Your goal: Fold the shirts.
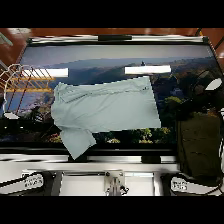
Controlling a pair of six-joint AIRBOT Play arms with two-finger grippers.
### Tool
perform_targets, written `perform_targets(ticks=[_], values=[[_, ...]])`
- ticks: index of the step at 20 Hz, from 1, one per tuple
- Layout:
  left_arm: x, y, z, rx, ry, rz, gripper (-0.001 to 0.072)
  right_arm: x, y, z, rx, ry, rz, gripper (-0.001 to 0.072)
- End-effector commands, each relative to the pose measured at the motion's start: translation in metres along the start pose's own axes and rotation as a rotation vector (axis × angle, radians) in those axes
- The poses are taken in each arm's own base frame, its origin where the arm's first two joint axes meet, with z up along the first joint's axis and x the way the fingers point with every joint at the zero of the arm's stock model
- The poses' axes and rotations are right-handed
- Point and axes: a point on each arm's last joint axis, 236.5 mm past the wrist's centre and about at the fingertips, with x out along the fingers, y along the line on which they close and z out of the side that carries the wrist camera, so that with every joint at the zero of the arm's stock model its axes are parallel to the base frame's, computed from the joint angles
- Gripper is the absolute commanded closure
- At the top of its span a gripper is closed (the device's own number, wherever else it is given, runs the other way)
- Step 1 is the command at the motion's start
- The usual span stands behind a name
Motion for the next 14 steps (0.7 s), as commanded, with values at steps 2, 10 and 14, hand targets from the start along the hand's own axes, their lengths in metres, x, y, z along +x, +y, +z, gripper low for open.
perform_targets(ticks=[2,10,14], values=[[-0.011,-0.014,0.001,0.053,-0.022,-0.022,0.0673,0.037,-0.006,-0.011,0.010,0.066,0.052,0.0063],[-0.029,-0.027,0.004,0.181,-0.081,-0.020,0.0673,0.073,-0.023,-0.010,0.102,0.155,0.069,0.0063],[-0.030,-0.028,0.000,0.183,-0.070,-0.025,0.0673,0.077,-0.021,0.005,0.141,0.097,0.084,0.0063]])
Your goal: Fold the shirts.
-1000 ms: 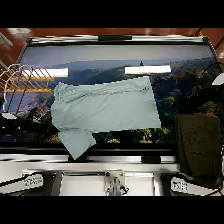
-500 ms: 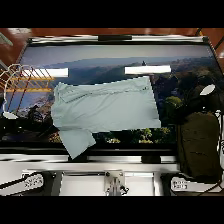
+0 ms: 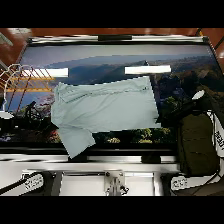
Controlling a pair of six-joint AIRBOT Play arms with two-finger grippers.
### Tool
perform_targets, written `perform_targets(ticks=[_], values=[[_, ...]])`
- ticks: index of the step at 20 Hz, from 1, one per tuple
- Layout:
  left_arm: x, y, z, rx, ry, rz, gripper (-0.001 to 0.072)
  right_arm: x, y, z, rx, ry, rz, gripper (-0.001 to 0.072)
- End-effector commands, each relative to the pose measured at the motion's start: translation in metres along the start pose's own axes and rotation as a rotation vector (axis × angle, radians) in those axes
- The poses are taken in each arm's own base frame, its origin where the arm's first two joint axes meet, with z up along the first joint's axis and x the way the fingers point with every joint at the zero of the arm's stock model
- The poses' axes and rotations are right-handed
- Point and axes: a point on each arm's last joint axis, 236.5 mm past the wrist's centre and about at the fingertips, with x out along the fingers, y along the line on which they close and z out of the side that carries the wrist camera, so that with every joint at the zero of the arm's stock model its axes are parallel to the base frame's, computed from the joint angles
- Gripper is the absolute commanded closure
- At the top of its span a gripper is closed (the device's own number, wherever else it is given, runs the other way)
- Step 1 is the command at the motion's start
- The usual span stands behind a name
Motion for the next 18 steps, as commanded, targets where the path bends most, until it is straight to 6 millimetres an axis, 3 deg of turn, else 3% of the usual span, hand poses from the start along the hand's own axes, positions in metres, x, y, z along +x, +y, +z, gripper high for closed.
perform_targets(ticks=[1,5,7,8,11,13,15,17,18], values=[[-0.002,-0.003,-0.001,0.018,0.003,-0.005,0.0673,0.007,0.008,0.010,0.034,-0.022,0.044,0.0063],[-0.002,-0.003,-0.001,0.019,0.003,-0.005,0.0673,0.030,0.015,0.008,0.018,0.028,0.025,0.0075],[-0.005,-0.004,0.002,0.028,-0.009,-0.003,0.0673,0.033,0.022,0.015,0.006,0.006,0.029,0.0491],[-0.009,-0.007,0.008,0.042,-0.026,-0.001,0.0673,0.030,0.031,0.017,-0.005,-0.001,0.061,0.0651],[-0.046,-0.033,0.045,0.128,-0.124,-0.009,0.0673,-0.009,0.074,0.026,-0.172,-0.069,0.157,0.0648],[-0.093,-0.075,0.077,0.229,-0.224,-0.051,0.0674,-0.062,0.111,0.041,-0.297,-0.225,0.173,0.0648],[-0.170,-0.129,0.116,0.345,-0.427,-0.049,0.0674,-0.142,0.153,0.051,-0.463,-0.455,0.130,0.0648],[-0.279,-0.200,0.137,0.477,-0.715,-0.027,0.0674,-0.248,0.209,0.039,-0.628,-0.773,0.076,0.0648],[-0.343,-0.243,0.134,0.549,-0.893,-0.024,0.0674,-0.306,0.239,0.020,-0.705,-0.956,0.052,0.0648]])
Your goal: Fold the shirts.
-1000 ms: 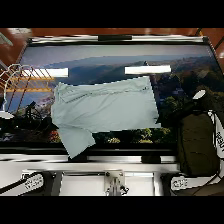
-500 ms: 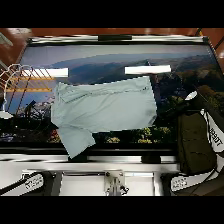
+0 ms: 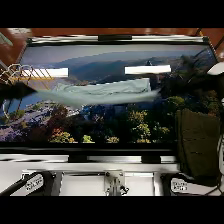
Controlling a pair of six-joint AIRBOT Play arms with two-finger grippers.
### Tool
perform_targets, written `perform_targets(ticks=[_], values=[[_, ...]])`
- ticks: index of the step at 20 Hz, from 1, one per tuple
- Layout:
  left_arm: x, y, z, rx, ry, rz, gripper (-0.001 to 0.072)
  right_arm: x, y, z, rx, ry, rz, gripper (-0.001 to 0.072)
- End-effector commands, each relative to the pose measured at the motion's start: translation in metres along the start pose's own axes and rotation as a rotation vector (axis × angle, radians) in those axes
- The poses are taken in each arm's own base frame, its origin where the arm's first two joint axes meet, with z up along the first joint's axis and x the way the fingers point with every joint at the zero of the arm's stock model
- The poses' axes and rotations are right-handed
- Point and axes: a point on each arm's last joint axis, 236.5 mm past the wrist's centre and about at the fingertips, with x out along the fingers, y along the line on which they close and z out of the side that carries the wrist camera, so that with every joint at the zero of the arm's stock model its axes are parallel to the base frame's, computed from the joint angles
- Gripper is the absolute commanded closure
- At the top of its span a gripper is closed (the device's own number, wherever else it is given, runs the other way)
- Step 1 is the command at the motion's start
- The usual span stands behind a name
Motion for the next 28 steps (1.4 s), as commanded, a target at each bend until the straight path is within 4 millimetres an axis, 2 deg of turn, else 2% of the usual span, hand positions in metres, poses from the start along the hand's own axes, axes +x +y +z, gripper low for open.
perform_targets(ticks=[1,2,3,4,5,6,7,9,11,14,18,20,21,23,26,28], values=[[-0.160,-0.113,0.138,0.234,-0.522,0.026,0.0674,-0.171,0.114,0.099,-0.346,-0.565,-0.108,0.0648],[-0.218,-0.154,0.160,0.321,-0.693,0.033,0.0673,-0.228,0.153,0.110,-0.422,-0.742,-0.137,0.0648],[-0.278,-0.197,0.170,0.412,-0.865,0.036,0.0673,-0.286,0.193,0.109,-0.490,-0.921,-0.159,0.0648],[-0.330,-0.234,0.168,0.483,-1.011,0.034,0.0673,-0.333,0.224,0.100,-0.542,-1.058,-0.177,0.0648],[-0.368,-0.262,0.158,0.524,-1.118,0.028,0.0674,-0.372,0.251,0.083,-0.587,-1.170,-0.197,0.0648],[-0.395,-0.281,0.144,0.552,-1.188,0.024,0.0673,-0.397,0.267,0.066,-0.621,-1.236,-0.232,0.0648],[-0.410,-0.295,0.127,0.573,-1.216,0.022,0.0673,-0.415,0.276,0.046,-0.646,-1.270,-0.283,0.0648],[-0.417,-0.303,0.097,0.568,-1.196,0.044,0.0673,-0.435,0.277,0.015,-0.646,-1.281,-0.388,0.0648],[-0.409,-0.291,0.075,0.551,-1.128,0.121,0.0673,-0.440,0.269,-0.014,-0.612,-1.241,-0.469,0.0648],[-0.385,-0.270,0.053,0.551,-0.978,0.209,0.0673,-0.425,0.254,-0.045,-0.586,-1.113,-0.530,0.0648],[-0.354,-0.252,0.041,0.534,-0.820,0.219,0.0673,-0.394,0.225,-0.060,-0.536,-0.923,-0.567,0.0648],[-0.333,-0.236,0.044,0.512,-0.748,0.221,0.0674,-0.372,0.199,-0.058,-0.476,-0.805,-0.583,0.0648],[-0.314,-0.220,0.045,0.480,-0.681,0.218,0.0673,-0.356,0.180,-0.058,-0.431,-0.714,-0.589,0.0648],[-0.262,-0.179,0.037,0.393,-0.489,0.205,0.0674,-0.306,0.139,-0.062,-0.299,-0.464,-0.550,0.0648],[-0.157,-0.096,0.014,0.189,-0.150,0.162,0.0674,-0.211,0.071,-0.066,-0.119,-0.100,-0.453,0.0648],[-0.083,-0.052,-0.015,0.068,0.069,0.105,0.0674,-0.145,0.019,-0.061,-0.022,0.035,-0.418,0.0648]])
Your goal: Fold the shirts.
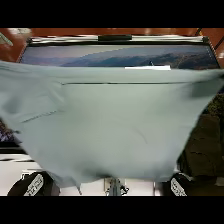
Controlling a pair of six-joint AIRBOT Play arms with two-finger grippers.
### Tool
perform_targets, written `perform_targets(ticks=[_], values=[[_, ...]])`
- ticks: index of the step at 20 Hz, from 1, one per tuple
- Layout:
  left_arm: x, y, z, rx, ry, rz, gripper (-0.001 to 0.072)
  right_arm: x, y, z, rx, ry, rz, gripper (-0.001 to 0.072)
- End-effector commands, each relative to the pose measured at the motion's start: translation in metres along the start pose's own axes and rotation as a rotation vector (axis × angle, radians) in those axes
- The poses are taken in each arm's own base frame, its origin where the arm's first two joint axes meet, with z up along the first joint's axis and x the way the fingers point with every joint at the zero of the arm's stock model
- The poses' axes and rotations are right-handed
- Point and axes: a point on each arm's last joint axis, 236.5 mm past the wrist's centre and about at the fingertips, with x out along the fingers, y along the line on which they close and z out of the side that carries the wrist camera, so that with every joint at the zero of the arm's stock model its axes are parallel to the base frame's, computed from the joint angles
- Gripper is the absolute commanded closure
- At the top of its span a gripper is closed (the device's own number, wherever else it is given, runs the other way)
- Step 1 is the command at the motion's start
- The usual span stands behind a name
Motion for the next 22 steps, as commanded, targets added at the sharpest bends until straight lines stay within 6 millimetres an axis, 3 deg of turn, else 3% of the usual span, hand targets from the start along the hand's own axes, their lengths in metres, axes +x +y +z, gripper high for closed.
perform_targets(ticks=[1,2,4,6,9,13,17,19,22], values=[[0.111,0.029,-0.099,-0.156,0.400,-0.119,0.0674,0.130,-0.018,-0.046,0.128,0.315,0.090,0.0648],[0.146,0.027,-0.118,-0.170,0.476,-0.158,0.0674,0.171,-0.019,-0.045,0.164,0.327,0.132,0.0648],[0.214,0.022,-0.133,-0.151,0.517,-0.202,0.0674,0.240,-0.019,-0.038,0.190,0.333,0.163,0.0648],[0.279,0.032,-0.129,-0.168,0.462,-0.179,0.0674,0.301,-0.018,-0.026,0.150,0.287,0.128,0.0648],[0.345,0.063,-0.111,-0.195,0.350,-0.120,0.0673,0.365,-0.026,0.017,0.097,0.074,0.034,0.0648],[0.392,0.089,-0.093,-0.218,0.223,-0.064,0.0673,0.403,-0.048,0.056,0.167,-0.143,-0.027,0.0648],[0.418,0.099,-0.072,-0.297,0.077,-0.044,0.0673,0.430,-0.057,0.050,0.202,-0.165,-0.042,0.0648],[0.426,0.100,-0.080,-0.302,0.090,-0.042,0.0673,0.442,-0.057,0.038,0.214,-0.133,-0.041,0.0648],[0.435,0.082,-0.115,-0.329,0.205,-0.098,0.0673,0.458,-0.054,0.019,0.288,-0.076,-0.024,0.0648]])
